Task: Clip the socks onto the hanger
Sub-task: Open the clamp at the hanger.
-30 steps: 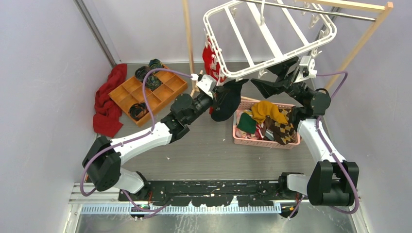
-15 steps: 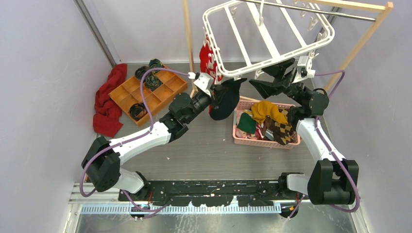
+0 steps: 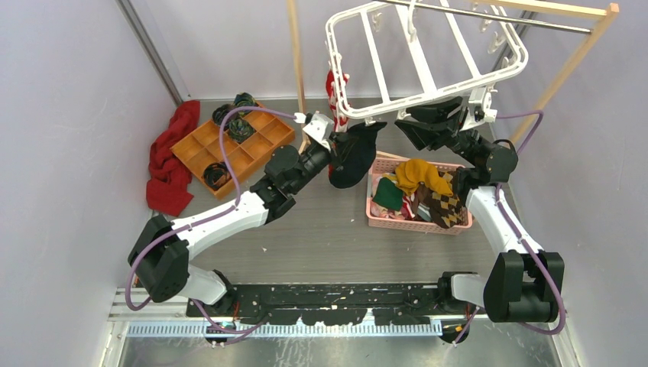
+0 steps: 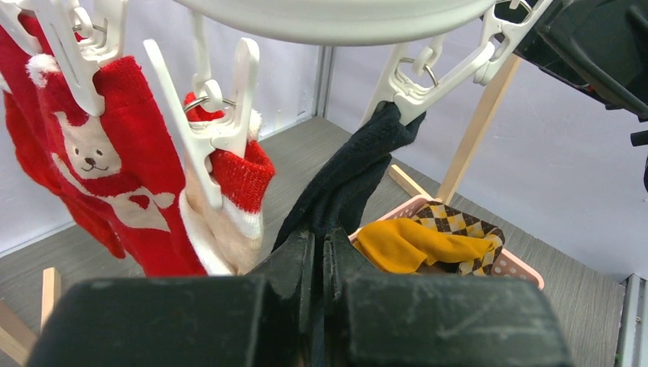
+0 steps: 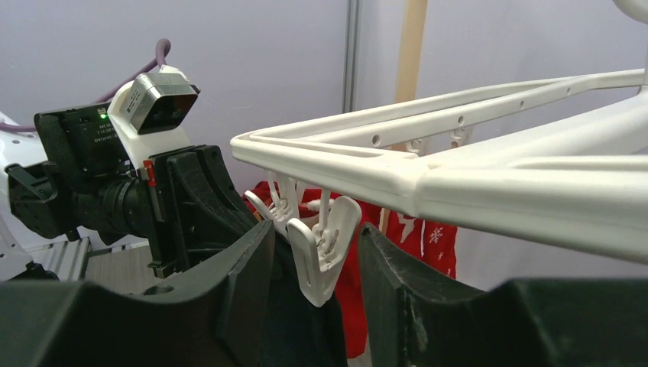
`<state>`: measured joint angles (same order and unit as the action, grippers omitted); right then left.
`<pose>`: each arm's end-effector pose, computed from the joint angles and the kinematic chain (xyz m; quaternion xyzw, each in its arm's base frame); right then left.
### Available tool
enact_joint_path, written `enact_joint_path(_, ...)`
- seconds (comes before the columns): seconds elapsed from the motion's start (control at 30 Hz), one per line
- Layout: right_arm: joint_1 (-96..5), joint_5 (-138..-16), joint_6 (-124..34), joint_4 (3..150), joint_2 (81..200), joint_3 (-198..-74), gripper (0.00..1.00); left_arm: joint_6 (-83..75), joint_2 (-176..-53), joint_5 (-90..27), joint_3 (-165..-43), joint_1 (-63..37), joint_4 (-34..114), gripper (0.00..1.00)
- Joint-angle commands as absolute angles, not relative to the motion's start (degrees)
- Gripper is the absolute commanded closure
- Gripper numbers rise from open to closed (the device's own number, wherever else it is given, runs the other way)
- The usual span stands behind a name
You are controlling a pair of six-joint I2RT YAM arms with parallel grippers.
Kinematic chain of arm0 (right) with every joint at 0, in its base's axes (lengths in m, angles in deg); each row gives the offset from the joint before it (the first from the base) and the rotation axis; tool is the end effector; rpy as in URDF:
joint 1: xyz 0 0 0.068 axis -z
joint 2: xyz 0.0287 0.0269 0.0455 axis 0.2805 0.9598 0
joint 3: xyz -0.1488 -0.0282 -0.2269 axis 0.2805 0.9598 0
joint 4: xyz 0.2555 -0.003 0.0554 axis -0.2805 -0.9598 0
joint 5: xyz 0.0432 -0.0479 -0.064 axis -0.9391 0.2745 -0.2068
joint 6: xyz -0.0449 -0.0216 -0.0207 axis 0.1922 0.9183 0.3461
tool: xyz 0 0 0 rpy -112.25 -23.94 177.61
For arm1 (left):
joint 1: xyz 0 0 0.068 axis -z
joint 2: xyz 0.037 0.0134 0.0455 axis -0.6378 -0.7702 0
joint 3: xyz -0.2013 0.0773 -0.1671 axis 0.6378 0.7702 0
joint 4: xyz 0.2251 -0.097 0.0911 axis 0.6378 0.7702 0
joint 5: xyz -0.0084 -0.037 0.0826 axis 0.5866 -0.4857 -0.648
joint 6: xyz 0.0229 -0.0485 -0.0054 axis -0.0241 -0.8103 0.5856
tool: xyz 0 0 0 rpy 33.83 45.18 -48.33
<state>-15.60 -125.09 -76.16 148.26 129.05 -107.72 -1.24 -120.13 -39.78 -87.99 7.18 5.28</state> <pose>0.2404 0.0266 0.3941 -0.3113 0.4375 0.4192 0.7321 0.2278 -0.2426 0.3492 0.2022 0.5946 -0.3653 0.6871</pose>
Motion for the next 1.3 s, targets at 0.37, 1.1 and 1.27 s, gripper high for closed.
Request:
enact_joint_path(0.37,-15.8,-123.2,-72.9,149.6,127.9,-108.8,0.20,-2.6,-117.5,-40.0,-89.6,6.7,2.6,1.00)
enact_joint_path(1.1,-19.7,-118.2,-70.9,155.6,134.5,-111.6,0.18,-4.1,-118.9,-37.2,-91.1,5.8,2.8,1.00)
enact_joint_path(1.27,-19.9,-118.3,-73.0,158.0,135.8,-112.9,0.19,-4.1,-118.6,-36.9,-91.3,5.7,3.5,1.00)
